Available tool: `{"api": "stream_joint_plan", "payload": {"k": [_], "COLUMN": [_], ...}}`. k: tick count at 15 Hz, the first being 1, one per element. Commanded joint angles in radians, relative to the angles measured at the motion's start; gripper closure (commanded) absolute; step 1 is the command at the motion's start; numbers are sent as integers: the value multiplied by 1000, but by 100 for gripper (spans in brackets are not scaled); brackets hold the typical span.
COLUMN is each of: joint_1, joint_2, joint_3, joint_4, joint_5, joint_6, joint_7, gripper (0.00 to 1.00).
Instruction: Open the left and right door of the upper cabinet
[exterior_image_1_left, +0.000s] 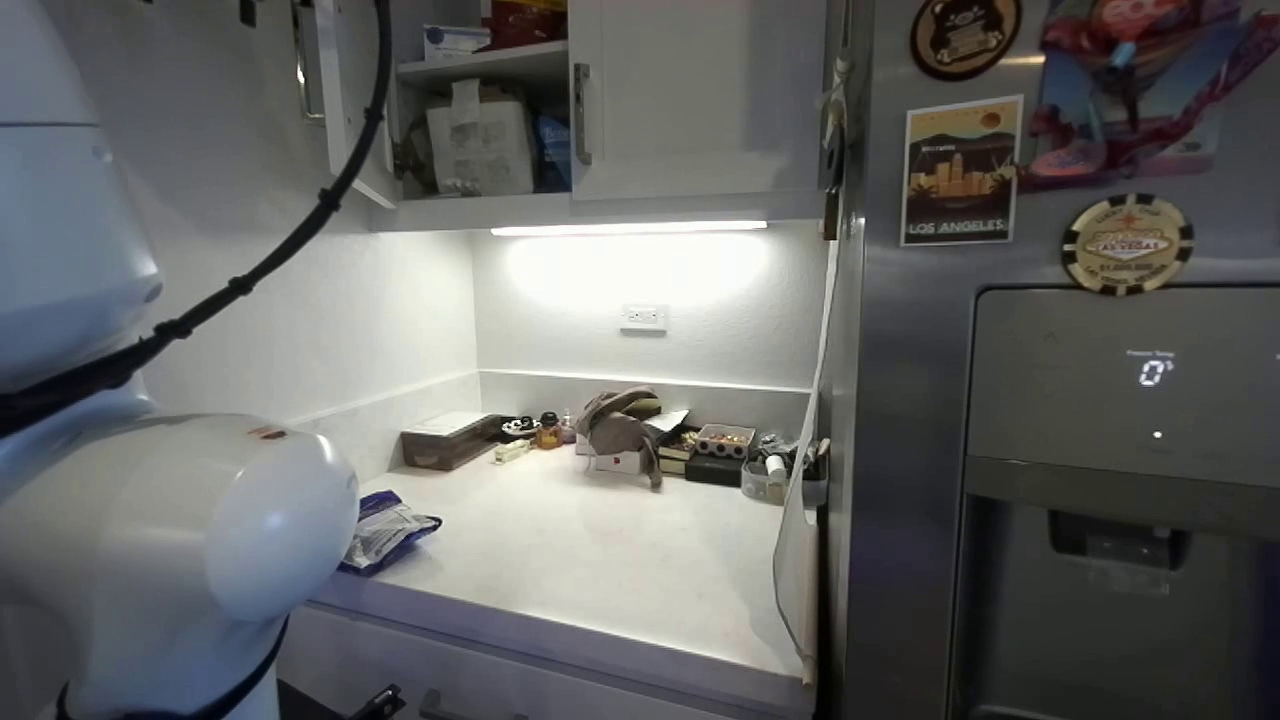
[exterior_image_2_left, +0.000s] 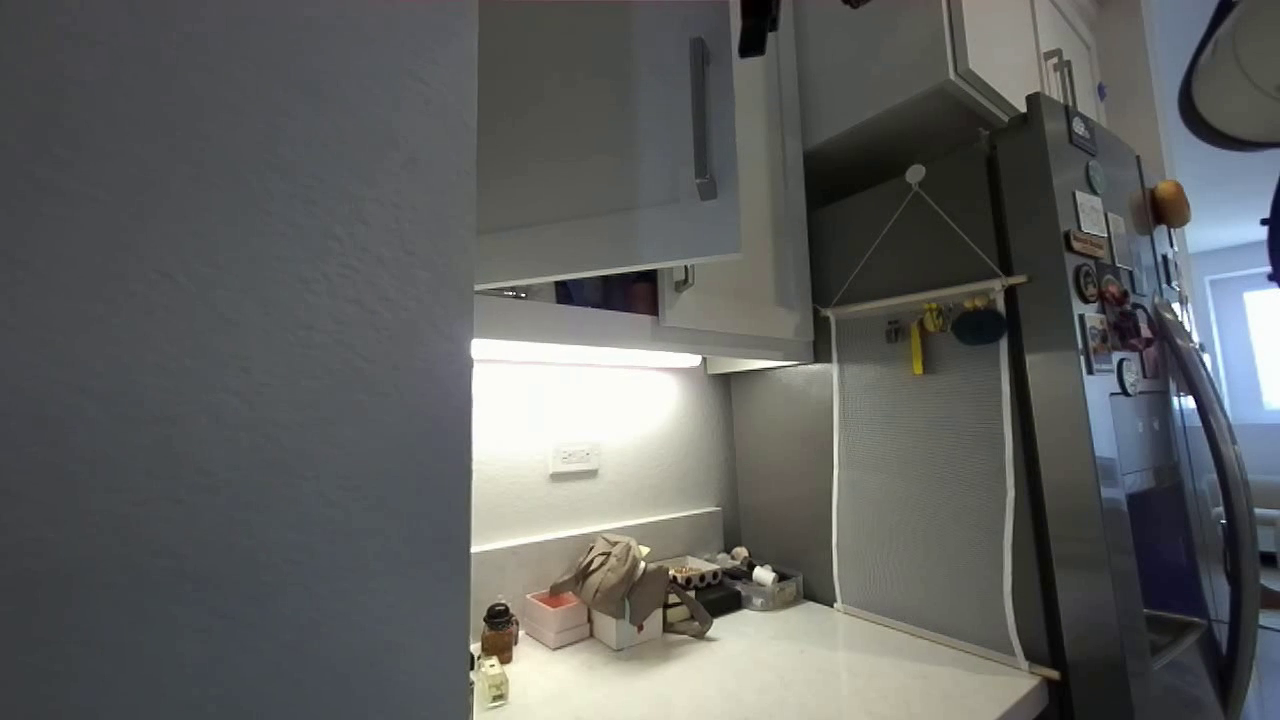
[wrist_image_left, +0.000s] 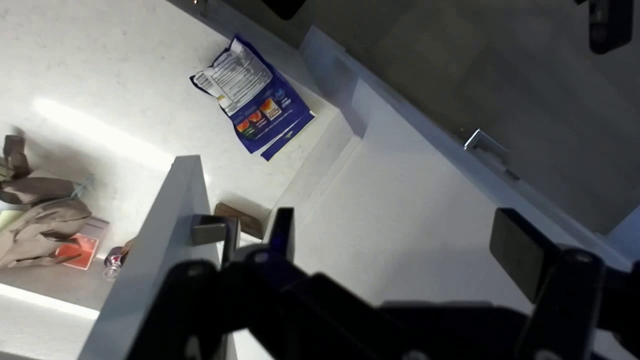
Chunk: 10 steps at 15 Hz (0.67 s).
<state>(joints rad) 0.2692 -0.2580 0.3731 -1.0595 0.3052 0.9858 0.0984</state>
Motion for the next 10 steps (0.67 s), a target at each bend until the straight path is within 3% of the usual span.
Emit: {"api": "stream_joint_plan", "payload": {"k": [1,4,10], "joint_1": [5,-5,-44], "joint_2": [34,6,-98], "joint_3": [-21,-38,-119], "joint_4": [105,124,87], "joint_5": [48,39,-5], "joint_6": [-109,-118,-10], "joint_7": [-1,11,33], "gripper": [0,0,0]}}
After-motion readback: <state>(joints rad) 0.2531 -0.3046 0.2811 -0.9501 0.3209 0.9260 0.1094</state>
